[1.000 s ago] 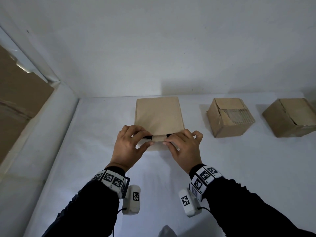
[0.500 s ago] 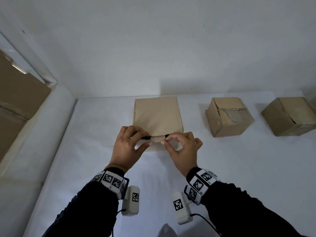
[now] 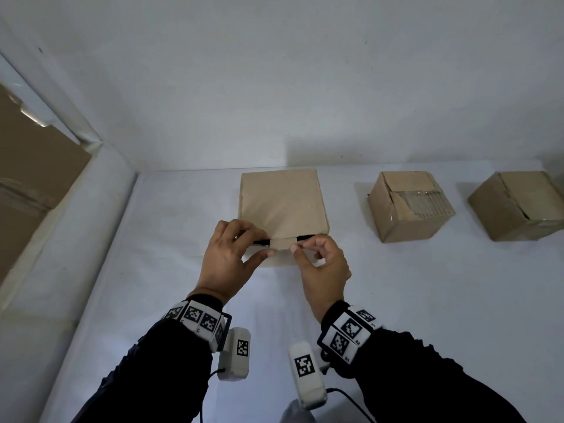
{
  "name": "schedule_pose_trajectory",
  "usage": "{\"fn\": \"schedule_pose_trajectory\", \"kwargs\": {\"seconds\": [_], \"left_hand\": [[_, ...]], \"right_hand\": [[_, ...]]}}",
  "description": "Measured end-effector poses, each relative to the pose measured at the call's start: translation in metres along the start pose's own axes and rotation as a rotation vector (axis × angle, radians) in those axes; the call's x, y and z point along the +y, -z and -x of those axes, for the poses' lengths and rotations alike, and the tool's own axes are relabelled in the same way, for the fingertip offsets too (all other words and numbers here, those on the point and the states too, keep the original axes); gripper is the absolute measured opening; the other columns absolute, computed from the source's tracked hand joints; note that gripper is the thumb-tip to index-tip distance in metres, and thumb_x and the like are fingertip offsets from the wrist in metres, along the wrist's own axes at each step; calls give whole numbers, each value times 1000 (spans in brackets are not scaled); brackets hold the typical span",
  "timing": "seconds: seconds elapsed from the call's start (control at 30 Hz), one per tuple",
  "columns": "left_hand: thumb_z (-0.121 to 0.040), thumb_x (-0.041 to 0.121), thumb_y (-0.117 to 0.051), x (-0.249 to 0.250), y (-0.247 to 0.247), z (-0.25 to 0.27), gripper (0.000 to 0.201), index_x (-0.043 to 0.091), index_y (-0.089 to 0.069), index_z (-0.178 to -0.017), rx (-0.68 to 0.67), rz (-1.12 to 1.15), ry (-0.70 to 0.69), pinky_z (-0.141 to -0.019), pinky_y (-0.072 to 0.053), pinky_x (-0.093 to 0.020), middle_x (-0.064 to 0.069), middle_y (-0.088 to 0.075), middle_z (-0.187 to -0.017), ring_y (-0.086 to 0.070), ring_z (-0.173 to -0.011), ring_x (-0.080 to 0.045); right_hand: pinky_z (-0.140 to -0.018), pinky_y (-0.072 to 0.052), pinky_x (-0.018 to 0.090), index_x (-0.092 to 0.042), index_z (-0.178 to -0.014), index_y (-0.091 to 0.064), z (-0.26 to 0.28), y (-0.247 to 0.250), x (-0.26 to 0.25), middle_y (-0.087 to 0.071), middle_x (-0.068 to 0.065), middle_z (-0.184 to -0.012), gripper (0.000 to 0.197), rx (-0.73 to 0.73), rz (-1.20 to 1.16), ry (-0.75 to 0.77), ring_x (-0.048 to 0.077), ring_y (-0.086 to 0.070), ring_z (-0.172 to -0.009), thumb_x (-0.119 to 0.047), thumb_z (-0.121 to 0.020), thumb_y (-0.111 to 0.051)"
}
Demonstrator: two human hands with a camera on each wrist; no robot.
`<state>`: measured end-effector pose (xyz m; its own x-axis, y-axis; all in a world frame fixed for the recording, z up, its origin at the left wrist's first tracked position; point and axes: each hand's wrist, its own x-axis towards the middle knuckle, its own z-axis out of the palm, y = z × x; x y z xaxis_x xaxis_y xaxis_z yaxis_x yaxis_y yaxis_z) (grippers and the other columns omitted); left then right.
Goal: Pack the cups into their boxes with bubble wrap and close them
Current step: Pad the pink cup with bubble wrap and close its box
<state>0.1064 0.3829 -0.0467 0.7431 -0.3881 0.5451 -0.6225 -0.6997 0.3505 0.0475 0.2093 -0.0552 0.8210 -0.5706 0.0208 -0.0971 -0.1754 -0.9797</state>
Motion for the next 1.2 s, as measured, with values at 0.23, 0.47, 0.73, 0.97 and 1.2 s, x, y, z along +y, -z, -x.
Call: {"fn": "schedule_pose_trajectory", "kwargs": {"seconds": [0.23, 0.47, 0.73, 0.97, 1.2], "left_hand": [[-87, 50, -65, 4, -2, -3, 34, 24, -72, -106, -5, -43, 16, -71, -49, -39, 2, -58, -94, -49, -83, -21], [-88, 41, -67, 8, -9, -6, 24, 23, -72, -102, 25, -44, 59, -70, -48, -41, 2, -56, -88, -49, -80, -23], [-85, 41, -71, 6, -11, -13, 21, 24, -71, -98, 11, -52, 91, -68, -45, -39, 4, -54, -87, -48, -79, -21], [-84, 37, -72, 9, -12, -6, 24, 21, -68, -102, 27, -33, 69, -80, -48, -34, -1, -56, -107, -49, -99, -27], [-81, 24, -74, -1, -15, -26, 20, 22, -69, -100, -22, -18, 144, -62, -55, -37, -1, -58, -112, -48, -108, -28]], "right_hand": [[-92, -45, 47, -36, -85, -60, 4, -4, 5, -65, -16, -86, 18, 72, 80, 85, 7, -55, -90, -32, -79, -77], [-89, -25, 34, -36, -105, -67, -20, 14, 3, -48, -12, -119, 23, 4, 510, 481, 17, -44, -110, -45, -85, -71], [-87, -44, 44, -25, -105, -69, -73, 31, 0, -58, -5, -120, 34, -258, 557, 718, 24, -50, -110, -50, -82, -71], [-90, -44, 36, -21, -108, -67, -70, 33, 5, -57, -2, -122, 40, -272, 565, 786, 25, -48, -110, -48, -80, -73], [-89, -45, 37, -21, -112, -67, -80, 29, 2, -55, 1, -124, 37, -286, 599, 783, 28, -48, -108, -37, -80, -72]]}}
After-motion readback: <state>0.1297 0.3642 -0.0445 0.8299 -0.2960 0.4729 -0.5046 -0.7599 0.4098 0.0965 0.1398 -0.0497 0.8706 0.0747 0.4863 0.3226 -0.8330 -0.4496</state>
